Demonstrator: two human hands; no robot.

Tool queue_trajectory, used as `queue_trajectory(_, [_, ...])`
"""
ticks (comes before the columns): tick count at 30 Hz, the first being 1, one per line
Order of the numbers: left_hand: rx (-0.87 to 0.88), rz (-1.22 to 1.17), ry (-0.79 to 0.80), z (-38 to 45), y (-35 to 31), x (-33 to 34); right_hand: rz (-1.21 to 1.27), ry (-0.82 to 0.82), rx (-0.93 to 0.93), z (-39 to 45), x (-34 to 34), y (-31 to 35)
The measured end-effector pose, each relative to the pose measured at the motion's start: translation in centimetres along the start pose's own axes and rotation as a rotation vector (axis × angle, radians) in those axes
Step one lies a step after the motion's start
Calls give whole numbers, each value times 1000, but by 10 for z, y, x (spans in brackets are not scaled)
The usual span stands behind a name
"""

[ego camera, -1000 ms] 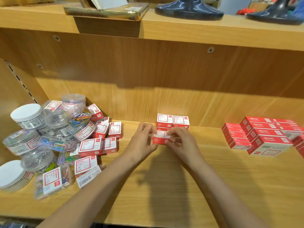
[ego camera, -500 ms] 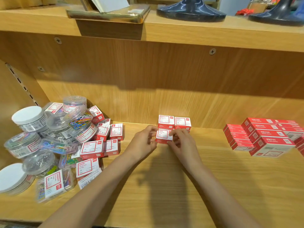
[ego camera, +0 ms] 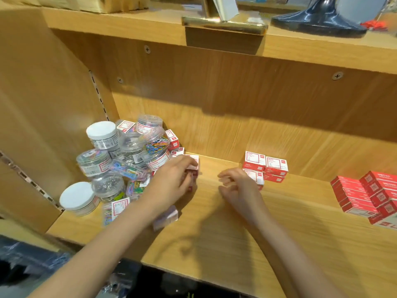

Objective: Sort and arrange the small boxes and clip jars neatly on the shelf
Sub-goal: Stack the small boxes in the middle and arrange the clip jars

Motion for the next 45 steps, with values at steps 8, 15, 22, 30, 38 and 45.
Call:
queue_trajectory(8, [-62,179,41,-51,38,-26,1,88,-146,17,72,22])
queue_trajectory(15, [30,184,69,-43,31,-18,-114,95,0,-3,16,6])
queue_trajectory(22, [45,189,74,-30,22,-8,-87,-266,118,-17,-67,-11])
queue_trajectory(30, [-11,122,150,-22,22,-5,-291,-318,154,-14,-74,-11])
queue_trajectory(38, [2,92,159,-26,18,-8,-170,320,25,27,34,20])
queue_trajectory(45, [1,85,134,-33,25,-14,-270,548,18,51,63,0])
Point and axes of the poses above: each hand's wrist, its own z-axis towards the middle knuckle, its own x-axis out of the palm, y = z × x, the point moved 6 cm from there along z, towards the middle knuckle, and after that the axes turned 8 degrees about z, right-handed, at the moved point
